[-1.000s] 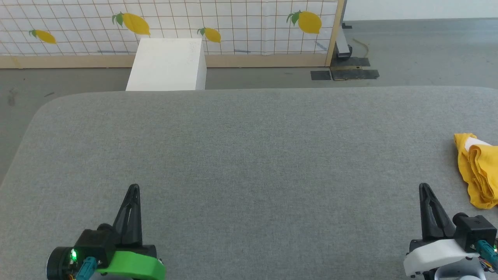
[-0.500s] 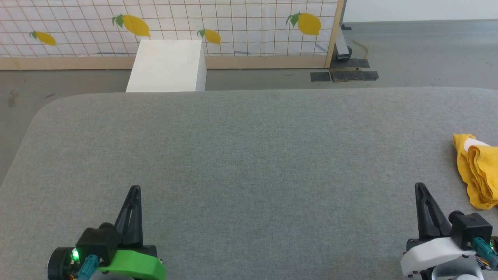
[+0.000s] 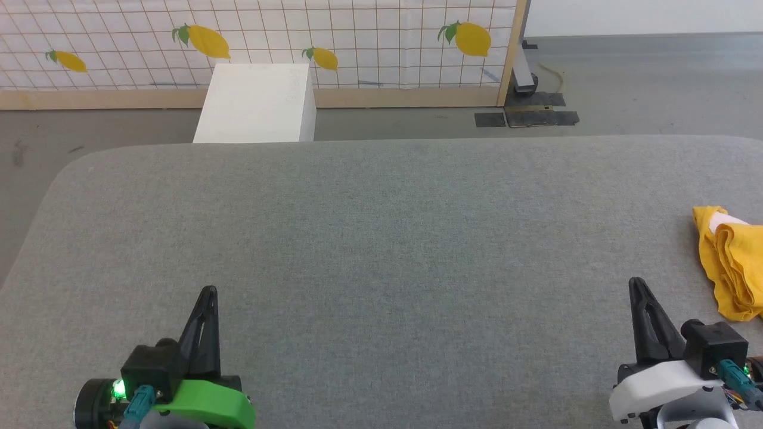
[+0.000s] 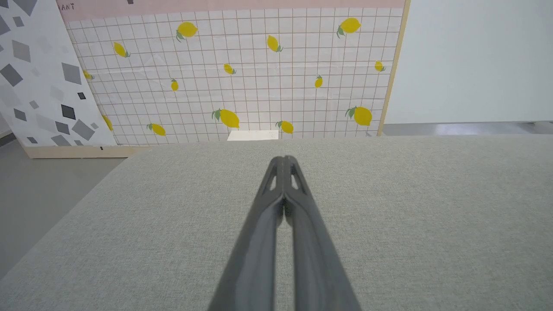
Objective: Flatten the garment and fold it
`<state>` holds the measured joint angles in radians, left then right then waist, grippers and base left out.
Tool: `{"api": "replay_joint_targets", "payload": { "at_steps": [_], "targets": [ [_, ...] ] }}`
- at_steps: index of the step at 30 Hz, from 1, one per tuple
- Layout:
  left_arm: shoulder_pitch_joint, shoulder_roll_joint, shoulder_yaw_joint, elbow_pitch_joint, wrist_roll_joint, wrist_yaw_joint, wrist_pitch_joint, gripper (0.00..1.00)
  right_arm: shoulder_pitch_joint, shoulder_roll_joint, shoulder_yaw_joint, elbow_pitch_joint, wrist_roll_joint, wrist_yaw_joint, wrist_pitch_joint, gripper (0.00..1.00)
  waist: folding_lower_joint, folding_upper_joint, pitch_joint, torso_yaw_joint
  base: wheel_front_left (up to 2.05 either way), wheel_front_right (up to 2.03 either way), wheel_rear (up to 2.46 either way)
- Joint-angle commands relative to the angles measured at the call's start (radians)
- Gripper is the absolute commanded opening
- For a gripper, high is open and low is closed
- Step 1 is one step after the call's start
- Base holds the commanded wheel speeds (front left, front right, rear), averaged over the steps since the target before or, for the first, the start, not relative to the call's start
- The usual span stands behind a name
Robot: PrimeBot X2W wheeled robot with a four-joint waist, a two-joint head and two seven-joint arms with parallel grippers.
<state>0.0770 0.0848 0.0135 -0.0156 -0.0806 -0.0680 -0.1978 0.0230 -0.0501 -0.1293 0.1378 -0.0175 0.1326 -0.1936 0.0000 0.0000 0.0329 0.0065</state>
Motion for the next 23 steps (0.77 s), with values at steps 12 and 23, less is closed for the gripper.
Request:
{"api": "replay_joint_targets", "payload": {
  "at_steps": [12,23],
  "targets": [
    [-0.024,-0.010,-0.003,0.002,0.018,0.016,0.027,0.00,-0.008,0.000,0.020,-0.024,0.006,-0.001,0.029,0.00,0.0000,0.0000,-0.004,-0.001,0.00,0.00,0.00],
    [-0.032,-0.014,-0.005,0.004,0.028,0.024,0.053,0.00,-0.010,0.000,0.037,-0.042,0.008,-0.001,0.055,0.00,0.0000,0.0000,-0.009,-0.002,0.00,0.00,0.00]
  ]
}}
